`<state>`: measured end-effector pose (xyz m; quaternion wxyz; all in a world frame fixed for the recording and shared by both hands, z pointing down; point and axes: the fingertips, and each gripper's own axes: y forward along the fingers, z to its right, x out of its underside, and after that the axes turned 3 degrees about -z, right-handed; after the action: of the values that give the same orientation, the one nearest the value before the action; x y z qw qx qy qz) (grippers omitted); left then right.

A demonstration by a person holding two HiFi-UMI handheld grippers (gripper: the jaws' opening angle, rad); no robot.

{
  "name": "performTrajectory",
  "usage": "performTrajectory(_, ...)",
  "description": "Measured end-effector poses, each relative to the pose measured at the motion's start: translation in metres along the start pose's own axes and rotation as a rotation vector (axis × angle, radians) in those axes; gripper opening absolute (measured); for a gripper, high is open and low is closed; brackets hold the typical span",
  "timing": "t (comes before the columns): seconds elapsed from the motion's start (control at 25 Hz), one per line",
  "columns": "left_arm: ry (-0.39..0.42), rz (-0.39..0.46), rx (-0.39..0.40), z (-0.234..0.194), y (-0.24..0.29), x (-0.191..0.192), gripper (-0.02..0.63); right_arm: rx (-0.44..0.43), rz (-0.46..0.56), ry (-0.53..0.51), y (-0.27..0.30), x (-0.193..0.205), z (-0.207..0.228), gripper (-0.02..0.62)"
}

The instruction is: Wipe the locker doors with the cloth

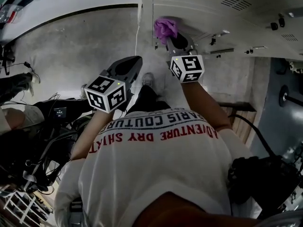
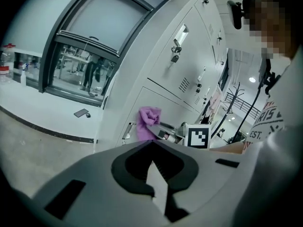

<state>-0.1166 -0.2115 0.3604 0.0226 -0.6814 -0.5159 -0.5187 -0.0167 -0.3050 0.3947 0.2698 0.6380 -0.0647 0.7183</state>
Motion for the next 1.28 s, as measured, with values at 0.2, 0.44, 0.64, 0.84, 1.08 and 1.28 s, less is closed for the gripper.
performTrajectory(0.2, -0.025, 0.003, -0.037, -0.028, -0.007, -0.001, 0.002, -0.038, -0.033, -0.008, 0.052, 0.010, -0.023, 0.063)
performTrajectory(0.44, -0.031, -0.009, -0.042, -0.040, -0.007, 0.001, 0.002, 0.002, -0.081, 0.012, 0.075, 0.031, -0.011, 0.062)
performTrajectory(0.64, -0.035, -0.020, -0.047, -0.043, -0.003, 0.006, 0.002, 0.033, -0.074, 0.028, 0.075, 0.029, 0.005, 0.063)
performTrajectory(0.84, -0.023, -0.040, -0.025, -0.033, 0.007, 0.009, 0.002, 0.088, -0.070, 0.036, 0.056, 0.030, 0.035, 0.063)
performTrajectory(1.08, 0.012, -0.071, 0.031, -0.009, 0.031, 0.008, 0.002, 0.198, -0.067, 0.051, 0.019, 0.030, 0.088, 0.063)
performTrajectory(1.28, 0.038, -0.100, 0.066, 0.007, 0.051, 0.009, 0.002, 0.298, -0.069, 0.061, -0.017, 0.033, 0.144, 0.063)
